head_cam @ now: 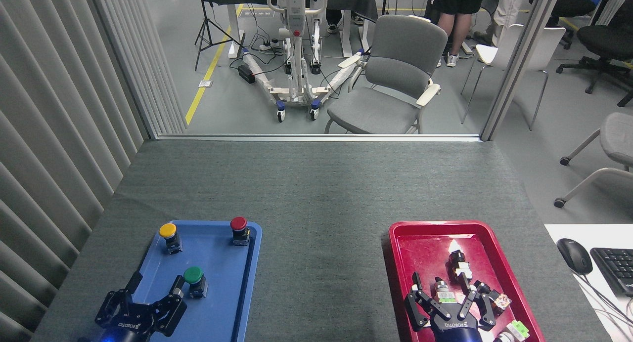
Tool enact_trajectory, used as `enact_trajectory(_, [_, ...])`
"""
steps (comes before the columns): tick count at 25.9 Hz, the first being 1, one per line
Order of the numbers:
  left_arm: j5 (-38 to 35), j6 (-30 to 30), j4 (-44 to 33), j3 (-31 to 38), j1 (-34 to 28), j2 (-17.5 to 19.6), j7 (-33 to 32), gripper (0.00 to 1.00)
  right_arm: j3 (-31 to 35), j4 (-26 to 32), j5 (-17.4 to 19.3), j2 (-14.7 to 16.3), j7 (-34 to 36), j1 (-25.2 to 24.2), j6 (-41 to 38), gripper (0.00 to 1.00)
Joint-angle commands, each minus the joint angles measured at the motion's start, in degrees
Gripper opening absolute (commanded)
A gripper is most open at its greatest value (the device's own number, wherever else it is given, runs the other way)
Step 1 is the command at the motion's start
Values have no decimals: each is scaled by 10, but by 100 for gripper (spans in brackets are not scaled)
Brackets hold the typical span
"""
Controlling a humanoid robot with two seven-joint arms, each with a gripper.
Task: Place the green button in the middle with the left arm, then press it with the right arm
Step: 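Move the left hand over the green button on the blue tray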
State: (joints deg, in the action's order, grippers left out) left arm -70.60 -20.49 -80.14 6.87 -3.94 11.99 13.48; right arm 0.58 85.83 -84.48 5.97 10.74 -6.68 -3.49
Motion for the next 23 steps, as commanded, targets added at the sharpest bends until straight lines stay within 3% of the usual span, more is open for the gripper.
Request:
enact_trajectory(1, [0,6,14,0,8,1,1,100,0,0,-8,-1,2,0,4,100])
enact_trajectory(10, [-8,17,45,-1,35,9,3,100,-1,0,-36,-5,2,1,5,100])
enact_trajectory(23, [-8,16,44,-1,39,25,9,100,-1,0,-37,-7,2,2,2,100])
